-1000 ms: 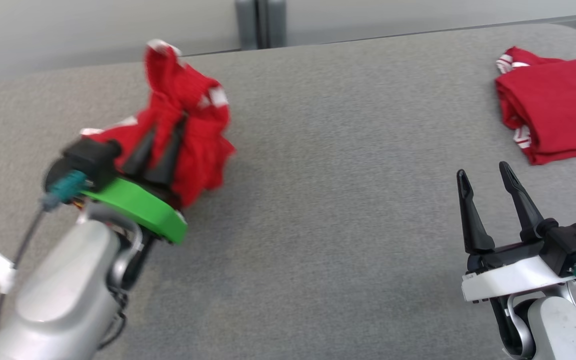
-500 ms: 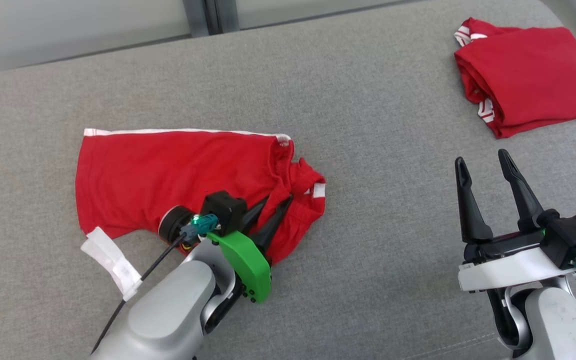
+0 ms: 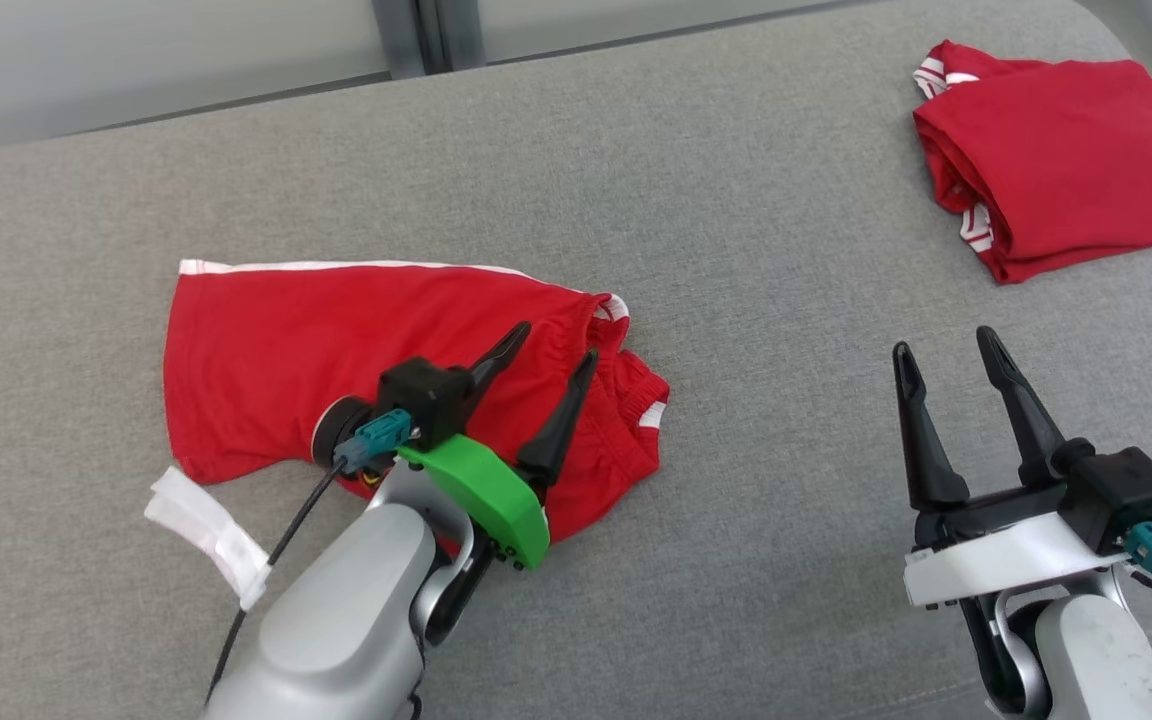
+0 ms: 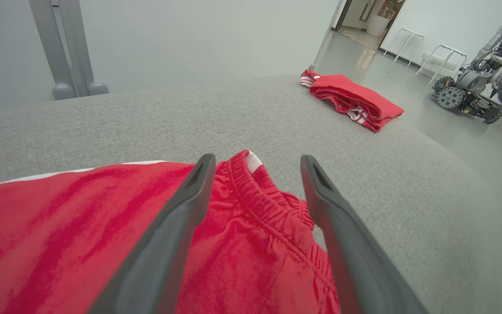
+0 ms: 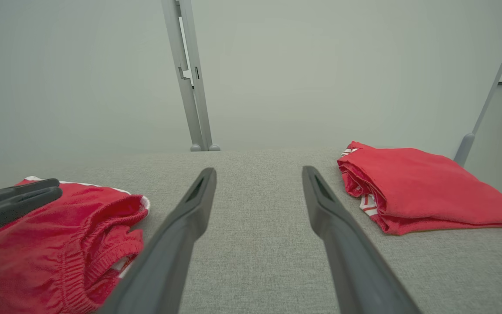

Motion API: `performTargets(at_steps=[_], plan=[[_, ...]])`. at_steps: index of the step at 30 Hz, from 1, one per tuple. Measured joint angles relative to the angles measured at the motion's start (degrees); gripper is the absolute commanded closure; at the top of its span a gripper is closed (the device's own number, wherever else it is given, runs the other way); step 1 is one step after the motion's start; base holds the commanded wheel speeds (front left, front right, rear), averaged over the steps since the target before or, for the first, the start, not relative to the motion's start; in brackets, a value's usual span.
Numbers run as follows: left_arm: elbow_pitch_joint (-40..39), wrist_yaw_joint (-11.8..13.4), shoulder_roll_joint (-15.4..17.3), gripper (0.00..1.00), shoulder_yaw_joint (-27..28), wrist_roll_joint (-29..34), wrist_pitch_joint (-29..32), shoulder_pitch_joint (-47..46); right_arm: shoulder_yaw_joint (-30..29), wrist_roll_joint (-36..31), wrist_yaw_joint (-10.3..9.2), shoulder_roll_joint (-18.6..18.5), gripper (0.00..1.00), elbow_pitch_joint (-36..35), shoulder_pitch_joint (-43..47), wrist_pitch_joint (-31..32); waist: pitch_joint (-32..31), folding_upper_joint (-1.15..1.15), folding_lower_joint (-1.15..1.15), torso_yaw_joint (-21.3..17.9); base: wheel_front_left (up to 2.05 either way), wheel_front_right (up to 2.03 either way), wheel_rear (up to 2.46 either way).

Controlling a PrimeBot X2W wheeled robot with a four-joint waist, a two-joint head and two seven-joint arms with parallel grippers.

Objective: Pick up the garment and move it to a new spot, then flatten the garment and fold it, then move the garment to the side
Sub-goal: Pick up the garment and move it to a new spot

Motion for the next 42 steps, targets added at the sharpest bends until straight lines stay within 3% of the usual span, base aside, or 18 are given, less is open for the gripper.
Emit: performTargets(at_steps=[7, 15, 22, 26, 33, 42], plan=[[-12.4, 6.2, 1.4, 0.0, 12.4, 6.7, 0.0, 13.1, 0.9, 0.8, 0.0, 0.1, 0.0, 1.5, 3.0, 0.0, -4.7, 0.0, 0.0, 3.7, 0.0, 0.0, 0.0], [-23.6, 9.4, 0.3, 0.0, 26.5, 15.4, 0.0, 28.3, 0.3, 1.6, 0.0, 0.6, 0.0, 2.7, 6.5, 0.0, -10.0, 0.0, 0.0, 9.3, 0.0, 0.0, 0.0], [-29.6, 9.6, -2.7, 0.0, 34.1, 23.6, 0.0, 38.0, 0.0, 1.6, 0.0, 1.5, 0.0, 3.5, 9.0, 0.0, -14.1, 0.0, 0.0, 13.3, 0.0, 0.0, 0.0], [-30.9, 8.2, -3.9, 0.0, 36.3, 25.1, 0.0, 41.9, 0.6, 1.6, 0.0, 2.1, 0.0, 3.8, 10.3, 0.0, -16.2, 0.0, 0.0, 14.8, 0.0, 0.0, 0.0], [-31.2, 5.5, -4.5, 0.0, 37.8, 26.2, 0.0, 44.1, 1.1, 1.6, 0.0, 2.7, 0.0, 3.7, 11.8, 0.0, -18.0, 0.0, 0.0, 15.5, 0.0, 0.0, 0.0], [-31.1, 5.3, -4.5, 0.0, 37.4, 26.1, 0.0, 44.1, 1.5, 1.5, 0.0, 3.0, 0.0, 3.8, 12.5, 0.0, -18.2, 0.0, 0.0, 14.2, 0.0, 0.0, 0.0]])
